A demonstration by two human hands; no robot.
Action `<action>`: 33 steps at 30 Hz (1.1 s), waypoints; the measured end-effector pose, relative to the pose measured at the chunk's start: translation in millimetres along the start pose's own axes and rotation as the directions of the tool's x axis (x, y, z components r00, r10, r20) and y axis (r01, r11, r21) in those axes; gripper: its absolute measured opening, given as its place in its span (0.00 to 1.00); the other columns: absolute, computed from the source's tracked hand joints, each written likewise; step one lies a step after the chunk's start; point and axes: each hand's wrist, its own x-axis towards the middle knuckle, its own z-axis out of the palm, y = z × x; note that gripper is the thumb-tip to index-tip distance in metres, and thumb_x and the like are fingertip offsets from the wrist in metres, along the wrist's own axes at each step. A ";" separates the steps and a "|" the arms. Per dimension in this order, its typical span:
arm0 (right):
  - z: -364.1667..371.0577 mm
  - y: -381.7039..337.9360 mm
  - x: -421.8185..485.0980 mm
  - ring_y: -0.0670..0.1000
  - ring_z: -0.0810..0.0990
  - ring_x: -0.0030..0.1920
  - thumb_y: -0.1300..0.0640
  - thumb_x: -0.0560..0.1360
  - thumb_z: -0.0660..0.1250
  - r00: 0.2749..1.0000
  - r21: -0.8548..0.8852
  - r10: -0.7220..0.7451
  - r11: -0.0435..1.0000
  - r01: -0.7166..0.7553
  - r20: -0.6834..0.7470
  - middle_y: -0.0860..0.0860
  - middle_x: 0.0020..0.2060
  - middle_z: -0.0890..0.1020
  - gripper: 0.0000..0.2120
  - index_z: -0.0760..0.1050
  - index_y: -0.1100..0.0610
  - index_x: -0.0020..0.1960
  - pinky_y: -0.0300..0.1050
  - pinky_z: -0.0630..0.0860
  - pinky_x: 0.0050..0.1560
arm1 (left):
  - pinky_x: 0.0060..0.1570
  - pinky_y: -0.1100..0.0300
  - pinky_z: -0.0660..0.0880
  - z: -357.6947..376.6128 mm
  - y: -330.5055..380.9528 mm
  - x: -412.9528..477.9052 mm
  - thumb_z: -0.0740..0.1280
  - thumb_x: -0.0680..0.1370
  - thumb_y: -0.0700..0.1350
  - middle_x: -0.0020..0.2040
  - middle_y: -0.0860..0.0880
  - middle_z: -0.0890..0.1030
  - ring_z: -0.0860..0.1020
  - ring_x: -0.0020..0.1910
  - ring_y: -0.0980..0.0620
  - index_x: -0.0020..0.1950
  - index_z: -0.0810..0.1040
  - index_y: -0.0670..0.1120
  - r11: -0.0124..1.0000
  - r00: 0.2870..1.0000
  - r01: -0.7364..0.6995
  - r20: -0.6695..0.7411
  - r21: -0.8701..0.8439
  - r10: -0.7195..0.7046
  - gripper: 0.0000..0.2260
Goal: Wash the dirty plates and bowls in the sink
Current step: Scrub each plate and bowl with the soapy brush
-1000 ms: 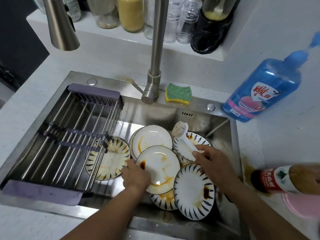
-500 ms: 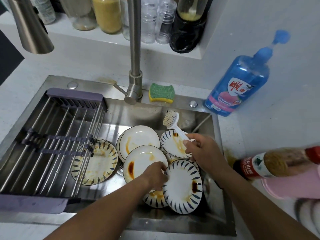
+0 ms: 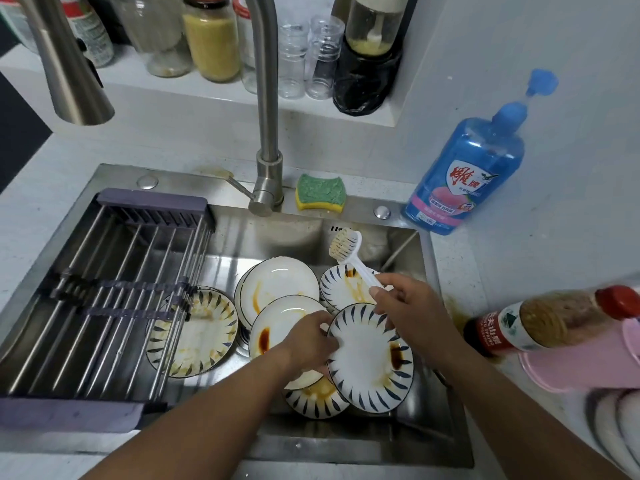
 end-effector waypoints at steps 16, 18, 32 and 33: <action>-67.7 -105.3 -27.6 0.43 0.81 0.54 0.41 0.80 0.62 0.949 -0.463 -0.224 0.832 0.305 0.222 0.37 0.56 0.83 0.16 0.69 0.26 0.66 0.50 0.80 0.56 | 0.38 0.48 0.85 -115.5 127.4 -114.4 0.59 0.80 0.27 0.56 0.40 0.82 0.85 0.46 0.42 0.61 0.75 0.43 0.951 0.990 -0.129 -0.085 -0.282 0.109 0.16; -72.2 -116.2 -38.6 0.45 0.81 0.51 0.40 0.82 0.58 0.947 -0.559 -0.213 0.767 0.315 0.242 0.38 0.55 0.82 0.15 0.67 0.26 0.67 0.52 0.81 0.53 | 0.36 0.49 0.85 -120.8 132.9 -133.5 0.59 0.79 0.26 0.55 0.39 0.82 0.84 0.46 0.42 0.61 0.75 0.41 0.938 0.982 -0.175 -0.116 -0.301 0.146 0.16; -36.5 -200.3 -99.9 0.56 0.78 0.55 0.45 0.85 0.54 0.902 -0.689 -0.339 0.587 0.425 0.268 0.50 0.55 0.80 0.19 0.59 0.28 0.73 0.54 0.77 0.52 | 0.51 0.39 0.82 -98.8 112.5 -198.4 0.58 0.76 0.24 0.58 0.39 0.84 0.84 0.56 0.38 0.65 0.77 0.43 0.786 0.945 -0.321 -0.128 -0.528 0.300 0.22; -37.1 -200.9 -105.9 0.55 0.78 0.58 0.44 0.85 0.54 0.895 -0.697 -0.342 0.567 0.439 0.286 0.49 0.58 0.80 0.20 0.59 0.29 0.74 0.53 0.76 0.55 | 0.51 0.38 0.82 -100.9 111.5 -199.7 0.58 0.76 0.24 0.59 0.38 0.84 0.84 0.57 0.38 0.65 0.77 0.43 0.772 0.942 -0.330 -0.137 -0.543 0.307 0.23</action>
